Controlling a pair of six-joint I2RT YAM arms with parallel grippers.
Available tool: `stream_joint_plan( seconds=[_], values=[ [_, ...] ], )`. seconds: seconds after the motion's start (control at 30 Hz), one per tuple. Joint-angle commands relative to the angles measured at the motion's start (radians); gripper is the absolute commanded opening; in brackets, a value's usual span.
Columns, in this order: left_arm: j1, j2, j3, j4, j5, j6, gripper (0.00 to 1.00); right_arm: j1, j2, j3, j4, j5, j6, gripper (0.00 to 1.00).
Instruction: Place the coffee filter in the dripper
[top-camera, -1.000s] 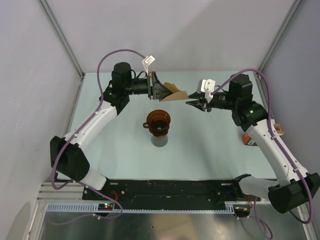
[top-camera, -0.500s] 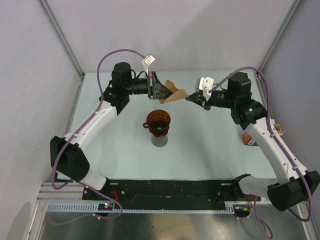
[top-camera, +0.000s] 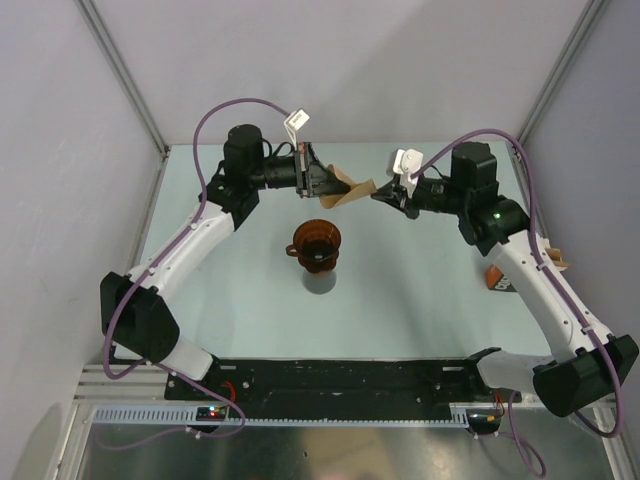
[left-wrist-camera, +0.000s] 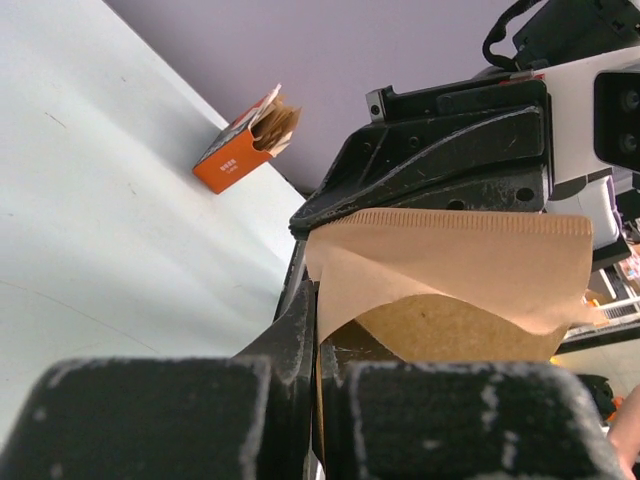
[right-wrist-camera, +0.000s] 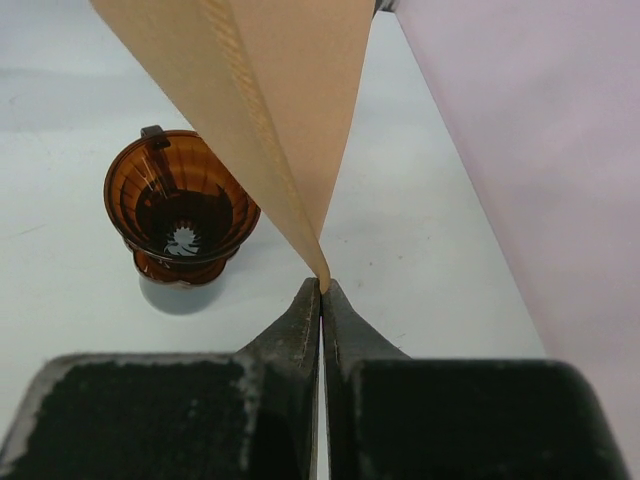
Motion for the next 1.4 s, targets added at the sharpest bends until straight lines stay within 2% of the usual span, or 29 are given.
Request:
stream_joint_plan(
  seconds=[0.0, 0.23, 0.27, 0.37, 0.43, 0.53, 0.7, 0.8, 0.97, 1.3, 1.37],
  values=[
    [0.013, -0.016, 0.043, -0.003, -0.044, 0.016, 0.0, -0.027, 0.005, 0.043, 0.037, 0.008, 0.059, 0.0],
    [0.006, 0.002, 0.076, -0.026, -0.047, 0.047, 0.0, -0.047, 0.003, 0.043, 0.075, -0.052, 0.098, 0.0],
    [0.003, 0.002, 0.077, -0.025, -0.039, 0.055, 0.04, -0.05, 0.003, 0.043, 0.08, -0.063, 0.105, 0.0],
    [-0.004, 0.007, 0.083, -0.027, 0.002, 0.063, 0.3, -0.056, 0.004, 0.044, 0.081, -0.091, 0.113, 0.0],
    [-0.005, 0.005, 0.08, -0.026, 0.009, 0.068, 0.4, -0.063, 0.005, 0.043, 0.079, -0.12, 0.116, 0.0],
    [-0.007, 0.001, 0.076, -0.026, 0.008, 0.079, 0.46, -0.072, 0.005, 0.044, 0.074, -0.16, 0.115, 0.0],
    [-0.016, 0.009, 0.086, -0.026, 0.012, 0.079, 0.47, -0.068, 0.009, 0.043, 0.083, -0.169, 0.116, 0.0],
    [-0.023, 0.02, 0.094, -0.027, 0.02, 0.071, 0.46, -0.063, 0.009, 0.043, 0.084, -0.166, 0.108, 0.0],
    [-0.025, 0.033, 0.106, -0.02, 0.034, 0.051, 0.38, -0.052, 0.012, 0.041, 0.082, -0.126, 0.091, 0.0],
    [-0.03, 0.031, 0.12, -0.012, 0.008, 0.052, 0.02, -0.054, 0.014, 0.031, 0.108, -0.097, 0.128, 0.0],
    [-0.025, 0.027, 0.124, -0.013, -0.025, 0.057, 0.01, -0.064, 0.009, 0.03, 0.1, -0.1, 0.134, 0.11]
  ],
)
